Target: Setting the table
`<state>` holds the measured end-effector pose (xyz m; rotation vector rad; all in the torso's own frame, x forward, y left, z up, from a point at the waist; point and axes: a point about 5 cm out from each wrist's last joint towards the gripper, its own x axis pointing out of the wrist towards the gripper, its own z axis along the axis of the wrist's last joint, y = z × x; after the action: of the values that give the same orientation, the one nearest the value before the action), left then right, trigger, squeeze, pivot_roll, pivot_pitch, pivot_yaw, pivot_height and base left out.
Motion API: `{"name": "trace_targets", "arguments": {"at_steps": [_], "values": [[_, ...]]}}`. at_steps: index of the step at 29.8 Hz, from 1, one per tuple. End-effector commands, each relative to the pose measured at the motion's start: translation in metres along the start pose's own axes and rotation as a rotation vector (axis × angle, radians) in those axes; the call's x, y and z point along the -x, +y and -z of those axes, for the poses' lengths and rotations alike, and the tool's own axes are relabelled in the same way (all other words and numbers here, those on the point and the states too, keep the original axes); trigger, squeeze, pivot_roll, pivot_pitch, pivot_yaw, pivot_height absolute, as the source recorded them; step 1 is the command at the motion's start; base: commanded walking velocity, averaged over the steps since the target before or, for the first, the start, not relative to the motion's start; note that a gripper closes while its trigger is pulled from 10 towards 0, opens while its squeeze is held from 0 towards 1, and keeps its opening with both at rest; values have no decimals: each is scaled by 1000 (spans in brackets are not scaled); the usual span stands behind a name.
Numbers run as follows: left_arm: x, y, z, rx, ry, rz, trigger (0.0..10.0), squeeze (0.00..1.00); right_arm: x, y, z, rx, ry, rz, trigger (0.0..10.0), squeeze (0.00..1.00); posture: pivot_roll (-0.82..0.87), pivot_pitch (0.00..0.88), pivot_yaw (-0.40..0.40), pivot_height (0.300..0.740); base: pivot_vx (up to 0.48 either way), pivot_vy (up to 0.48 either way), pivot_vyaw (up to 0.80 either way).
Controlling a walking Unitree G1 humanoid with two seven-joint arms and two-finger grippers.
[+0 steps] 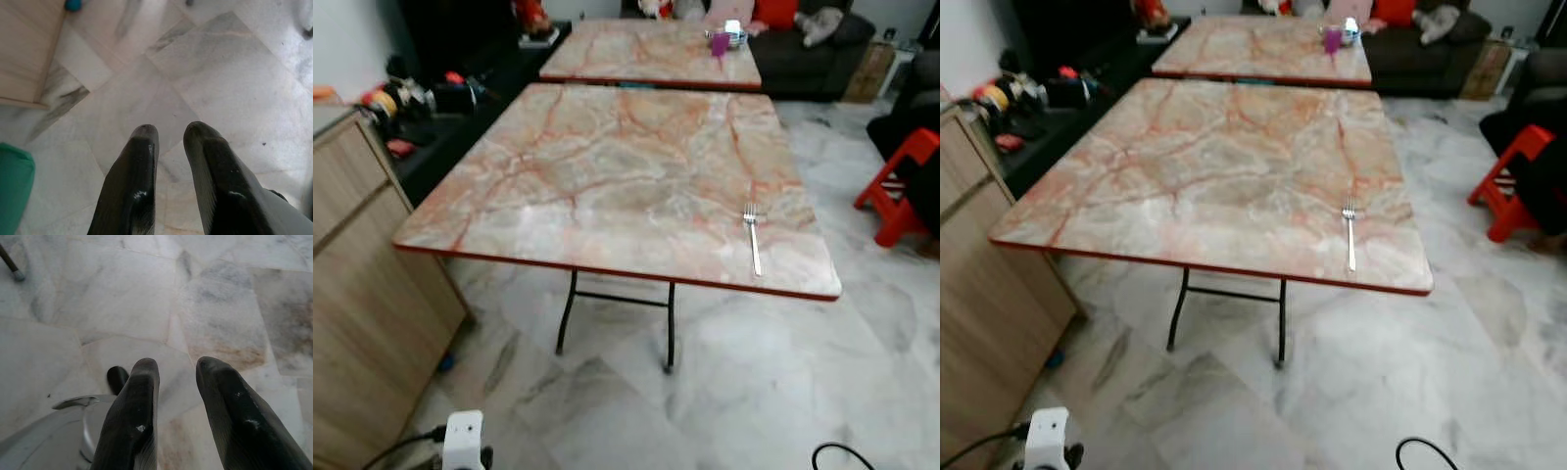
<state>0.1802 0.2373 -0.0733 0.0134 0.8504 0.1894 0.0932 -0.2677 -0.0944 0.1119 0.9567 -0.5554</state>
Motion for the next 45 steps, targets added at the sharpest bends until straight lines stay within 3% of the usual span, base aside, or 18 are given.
{"name": "trace_targets", "arguments": {"at_steps": [1, 9, 15, 20, 35, 45], "values": [[0, 0, 2, -2, 9, -7, 10000, 0, 0, 0, -1, -4, -6, 4, 10000, 0, 30, 17, 24, 740, 0, 0, 0], [1, 0, 1, -9, -10, 3, 10000, 0, 0, 0, -2, 6, -10, 1, 10000, 0, 29, 15, 22, 740, 0, 0, 0], [0, 0, 0, -9, -11, 0, 10000, 0, -1, 0, -5, 89, -23, -9, 10000, 0, 28, 13, 20, 740, 324, 0, 394], [1, 0, 0, -8, -14, 1, 10000, 0, -1, 0, -4, 58, -20, -4, 10000, 0, 28, 15, 19, 740, 372, 0, 800], [1, -1, -1, 16, -33, 4, 10000, 0, 0, 0, -3, 17, -23, 8, 10000, 0, 27, 13, 12, 740, 72, 0, 0], [1, -1, -1, 28, -33, 13, 10000, 0, -1, 0, -4, 77, -30, 4, 10000, 0, 26, 12, 12, 740, 0, 0, 184]]}}
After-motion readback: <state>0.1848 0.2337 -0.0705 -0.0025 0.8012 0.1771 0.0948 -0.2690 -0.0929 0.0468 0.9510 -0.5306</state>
